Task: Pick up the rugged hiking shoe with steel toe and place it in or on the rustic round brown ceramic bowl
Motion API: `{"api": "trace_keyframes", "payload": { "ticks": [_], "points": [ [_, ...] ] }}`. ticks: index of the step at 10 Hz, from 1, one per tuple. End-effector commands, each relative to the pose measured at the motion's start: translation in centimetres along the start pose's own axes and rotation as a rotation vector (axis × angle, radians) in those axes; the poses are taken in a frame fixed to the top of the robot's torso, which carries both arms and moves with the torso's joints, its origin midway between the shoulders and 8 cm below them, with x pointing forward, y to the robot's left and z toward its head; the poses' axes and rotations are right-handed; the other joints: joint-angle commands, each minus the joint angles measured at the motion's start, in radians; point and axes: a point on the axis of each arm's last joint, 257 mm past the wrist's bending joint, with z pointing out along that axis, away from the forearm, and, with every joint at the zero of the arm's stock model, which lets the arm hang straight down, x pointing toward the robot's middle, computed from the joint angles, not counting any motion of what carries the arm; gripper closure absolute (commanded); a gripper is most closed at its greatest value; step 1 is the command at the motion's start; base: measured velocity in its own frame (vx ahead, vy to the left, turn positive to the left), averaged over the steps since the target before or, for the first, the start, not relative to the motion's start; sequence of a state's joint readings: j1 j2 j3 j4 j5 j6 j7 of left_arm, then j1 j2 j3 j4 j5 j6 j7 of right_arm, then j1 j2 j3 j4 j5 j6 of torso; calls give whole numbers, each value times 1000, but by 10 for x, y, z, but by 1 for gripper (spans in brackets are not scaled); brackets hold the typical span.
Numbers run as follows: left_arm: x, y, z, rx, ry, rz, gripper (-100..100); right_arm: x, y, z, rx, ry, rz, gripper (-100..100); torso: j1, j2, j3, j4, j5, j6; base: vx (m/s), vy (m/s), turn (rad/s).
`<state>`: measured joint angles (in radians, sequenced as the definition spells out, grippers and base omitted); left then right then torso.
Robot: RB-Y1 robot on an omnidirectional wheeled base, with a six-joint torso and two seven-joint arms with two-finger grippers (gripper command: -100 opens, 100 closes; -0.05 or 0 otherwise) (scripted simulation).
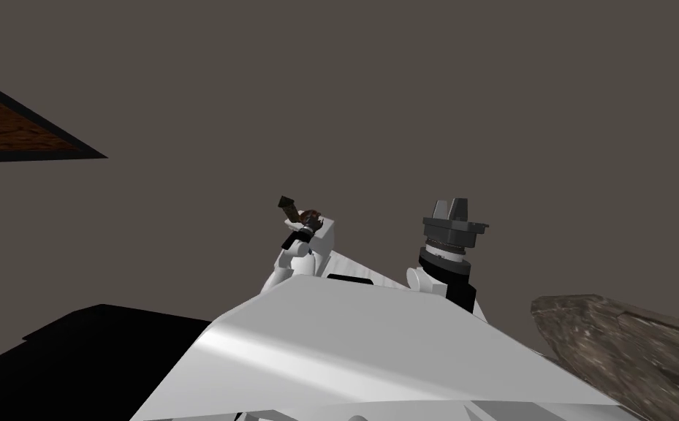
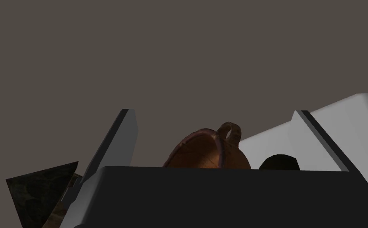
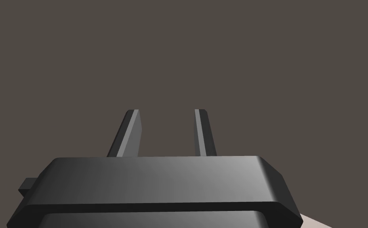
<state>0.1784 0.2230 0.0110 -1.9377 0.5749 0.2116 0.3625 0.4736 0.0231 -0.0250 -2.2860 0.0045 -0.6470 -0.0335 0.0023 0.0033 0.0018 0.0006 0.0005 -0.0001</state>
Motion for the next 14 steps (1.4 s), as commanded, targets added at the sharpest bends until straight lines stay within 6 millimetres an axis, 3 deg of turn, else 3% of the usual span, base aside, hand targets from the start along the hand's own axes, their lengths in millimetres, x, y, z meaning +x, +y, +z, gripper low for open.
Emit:
{"api": "trace_keyframes", "payload": {
  "ticks": [1,7,8,9,10,11,14],
  "points": [
    [-11,9,2,-41,-27,-10,-100,0,0,0,0,0,0,0,0,0,0,0,0,0,-58,44,-46],
    [-62,48,-6,-188,-148,-41,-100,0,0,0,0,0,0,0,1,0,0,0,0,0,-47,42,-34],
    [-54,39,-1,-166,-128,-36,-100,0,0,0,0,0,0,0,0,-1,-1,0,0,0,-13,14,-8],
    [-56,40,-1,-172,-133,-38,0,0,0,0,0,0,0,0,-1,-2,-1,0,0,0,0,0,0],
    [-56,40,-1,-171,-132,-38,-100,0,0,0,0,0,0,0,-2,-3,-2,-1,0,0,0,0,0],
    [-56,40,-1,-171,-132,-38,100,0,0,0,0,0,0,0,-2,-3,-2,-1,0,0,0,0,0],
    [-56,40,-1,-172,-133,-39,100,0,0,0,0,0,0,0,-2,-4,-2,-1,-1,0,0,0,0]
  ]
}}
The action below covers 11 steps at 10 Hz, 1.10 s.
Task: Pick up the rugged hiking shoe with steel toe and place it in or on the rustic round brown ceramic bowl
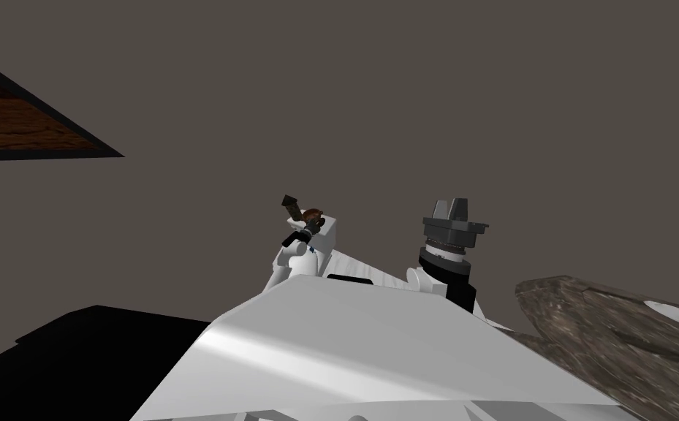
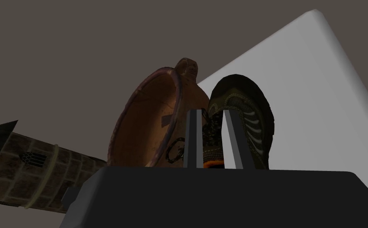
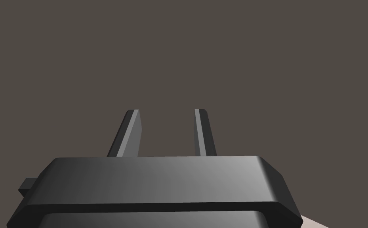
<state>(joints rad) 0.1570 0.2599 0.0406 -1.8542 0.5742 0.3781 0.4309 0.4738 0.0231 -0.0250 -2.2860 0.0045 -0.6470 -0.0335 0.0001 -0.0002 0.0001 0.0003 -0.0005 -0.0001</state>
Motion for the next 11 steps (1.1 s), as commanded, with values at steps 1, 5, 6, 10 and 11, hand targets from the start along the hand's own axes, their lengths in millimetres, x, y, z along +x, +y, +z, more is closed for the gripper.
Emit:
{"api": "trace_keyframes", "payload": {
  "ticks": [1,5,6,10,11],
  "points": [
    [0,0,0,0,0,0,100,0,0,0,0,0,0,0,0,0,0,0,0,0,0,0,0],
    [2,-10,10,11,7,-2,100,0,0,0,0,0,0,0,-1,1,1,1,-1,0,-5,-17,20],
    [3,-15,15,17,10,-2,100,0,0,0,0,0,0,0,-4,1,1,1,-1,0,-23,-125,61],
    [5,-44,38,47,17,-2,100,0,0,0,0,0,0,0,-9,4,3,3,-3,0,-36,-120,45],
    [5,-54,45,56,17,-2,100,0,0,0,0,0,0,0,-9,3,3,3,-4,0,-33,-123,34]
  ]
}}
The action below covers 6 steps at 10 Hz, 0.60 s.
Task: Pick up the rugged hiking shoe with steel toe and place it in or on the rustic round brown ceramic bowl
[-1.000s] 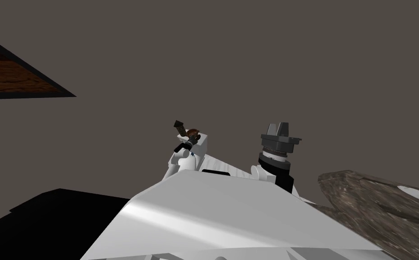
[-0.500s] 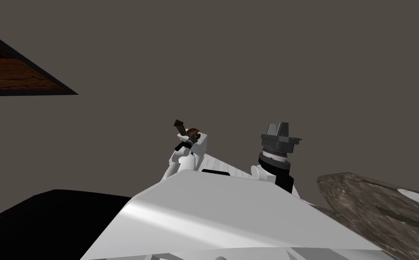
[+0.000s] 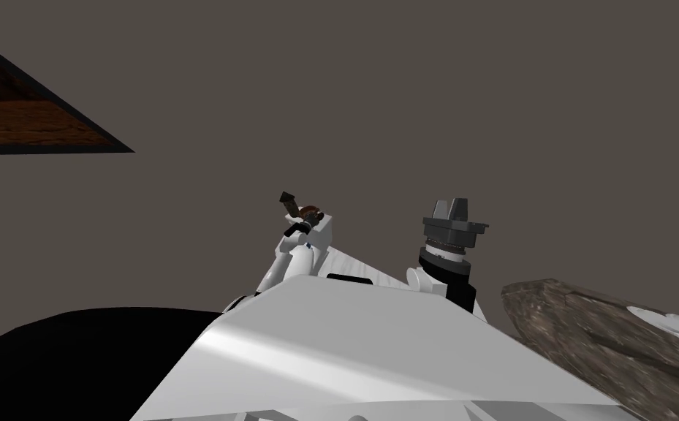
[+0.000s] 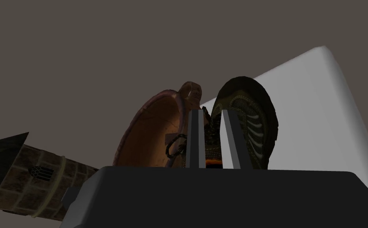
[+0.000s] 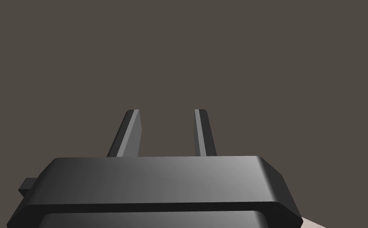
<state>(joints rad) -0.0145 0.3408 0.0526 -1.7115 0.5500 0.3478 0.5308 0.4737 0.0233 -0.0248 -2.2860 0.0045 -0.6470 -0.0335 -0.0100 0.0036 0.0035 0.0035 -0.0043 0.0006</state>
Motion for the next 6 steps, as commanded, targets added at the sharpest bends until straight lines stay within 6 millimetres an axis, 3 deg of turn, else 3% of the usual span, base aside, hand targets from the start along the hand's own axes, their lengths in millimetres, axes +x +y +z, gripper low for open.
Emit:
{"api": "trace_keyframes", "payload": {
  "ticks": [1,3,4,6],
  "points": [
    [-3,-17,12,15,-4,-1,100,0,0,0,0,0,0,0,0,0,0,0,0,0,-44,-141,23],
    [-7,-40,24,38,-14,-1,100,0,0,0,0,0,0,0,-1,1,1,1,0,0,-42,-131,26],
    [-4,-42,27,40,-10,-1,100,0,0,0,0,0,0,0,-1,1,1,1,-1,0,-20,-73,10],
    [-10,-71,40,66,-27,-1,100,0,0,0,0,0,0,0,3,1,1,1,0,0,-36,-67,-8]
  ]
}}
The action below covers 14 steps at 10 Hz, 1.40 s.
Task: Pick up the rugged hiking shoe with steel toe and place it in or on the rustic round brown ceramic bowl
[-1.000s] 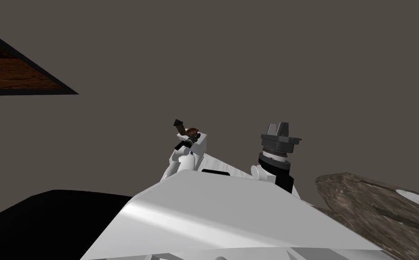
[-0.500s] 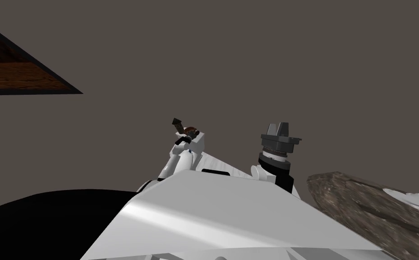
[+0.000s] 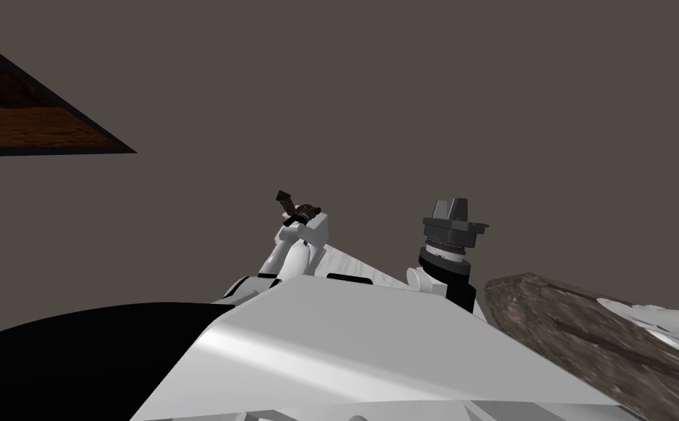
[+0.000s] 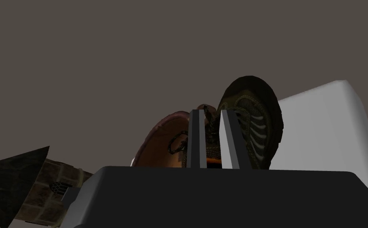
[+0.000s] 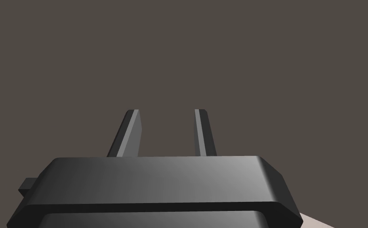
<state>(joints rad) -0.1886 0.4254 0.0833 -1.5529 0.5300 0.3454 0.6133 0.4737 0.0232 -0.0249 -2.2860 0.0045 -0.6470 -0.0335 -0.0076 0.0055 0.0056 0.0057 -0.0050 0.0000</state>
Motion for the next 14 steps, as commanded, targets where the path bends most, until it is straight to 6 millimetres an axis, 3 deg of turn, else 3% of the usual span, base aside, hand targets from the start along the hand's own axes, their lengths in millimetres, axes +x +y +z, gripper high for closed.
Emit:
{"api": "trace_keyframes", "payload": {
  "ticks": [1,2,3,4,6,12,14],
  "points": [
    [-3,-28,10,29,-4,0,100,0,0,0,0,0,0,0,0,0,0,0,0,0,-41,-109,-9],
    [-9,-26,10,24,-17,-3,100,0,0,0,0,0,0,0,-2,1,1,0,0,0,-27,-81,2],
    [-7,-45,16,44,-18,-2,100,0,0,0,0,0,0,0,-1,1,1,0,0,0,-28,-64,-16],
    [-13,-42,17,39,-30,-5,100,0,0,0,0,0,0,0,0,1,1,1,0,0,-19,-38,-9],
    [-11,-41,13,47,-18,-7,-100,0,0,0,0,0,0,0,3,0,0,0,1,0,-45,-52,6],
    [4,-51,3,80,31,-9,-100,0,0,0,0,0,0,0,-8,7,4,2,-2,0,-102,-171,6],
    [19,-44,5,45,42,7,-100,0,0,0,0,0,0,0,-5,3,2,1,-2,1,-13,-20,-168]
  ]
}}
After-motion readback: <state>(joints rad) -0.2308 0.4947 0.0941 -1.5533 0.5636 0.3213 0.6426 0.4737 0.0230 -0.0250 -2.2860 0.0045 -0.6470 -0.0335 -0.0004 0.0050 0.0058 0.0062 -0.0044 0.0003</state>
